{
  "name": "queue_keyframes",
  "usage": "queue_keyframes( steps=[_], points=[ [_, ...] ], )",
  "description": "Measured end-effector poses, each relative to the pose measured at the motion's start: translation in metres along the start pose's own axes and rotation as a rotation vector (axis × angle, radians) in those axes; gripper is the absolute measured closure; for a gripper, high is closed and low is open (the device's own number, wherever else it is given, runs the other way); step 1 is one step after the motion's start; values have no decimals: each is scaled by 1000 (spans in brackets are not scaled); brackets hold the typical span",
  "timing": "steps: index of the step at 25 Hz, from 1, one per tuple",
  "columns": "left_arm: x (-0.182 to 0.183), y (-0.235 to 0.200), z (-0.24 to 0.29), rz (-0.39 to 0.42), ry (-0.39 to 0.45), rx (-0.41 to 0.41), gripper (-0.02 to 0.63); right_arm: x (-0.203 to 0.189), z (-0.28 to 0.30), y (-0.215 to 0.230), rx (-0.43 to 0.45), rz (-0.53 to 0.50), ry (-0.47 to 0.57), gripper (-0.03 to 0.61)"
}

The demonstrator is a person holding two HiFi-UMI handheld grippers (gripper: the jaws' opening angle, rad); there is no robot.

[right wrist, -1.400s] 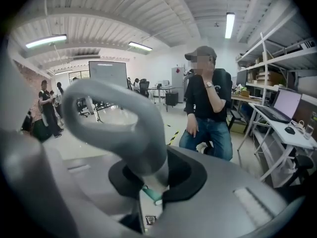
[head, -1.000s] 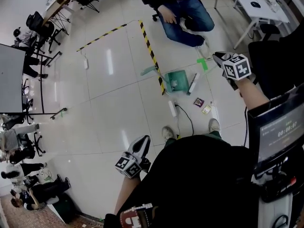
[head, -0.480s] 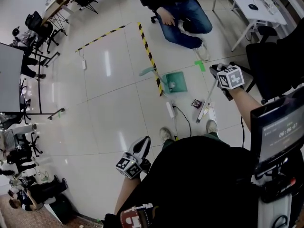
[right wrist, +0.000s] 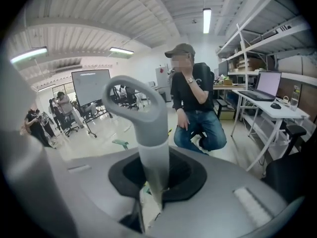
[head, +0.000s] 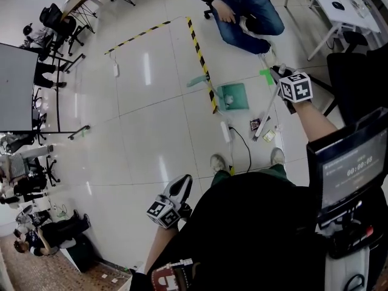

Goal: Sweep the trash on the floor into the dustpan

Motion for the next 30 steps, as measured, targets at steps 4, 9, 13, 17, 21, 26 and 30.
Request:
queue_keyframes(
  steps=[4,9,13,17,21,26,30],
  points=[
    [3,2,-12,0,-9,7,618,27,3,3,-16,-20,53,534],
    [4,9,-17,-15,-26,13,618,51,-3,18,-54,-10,109,534],
    [1,9,-18,-10,-29,9,618,60,-14,42,-110,19,151,534],
    [1,9,-17,-13,-26,7,618,60,-22,60,-132,30,150,534],
    [2,6,-12,-11,-21,-5,618,54,-22,46,-89,-3,90,531],
    [0,6,1,-2,-6,-31,618,43,-45,34,-46,-42,24,531],
    [-1,5,16,0,16,-56,618,49,-65,33,-6,-43,-11,532]
  ],
)
Point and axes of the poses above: the fingertips, and each gripper's own axes: z forward along the fingers, y to its right, x out of its top, the point moved 1 cm from there along -z, backward along the fingers, and after that the axes turned 7 degrees about -y, right-handed, at the moved point
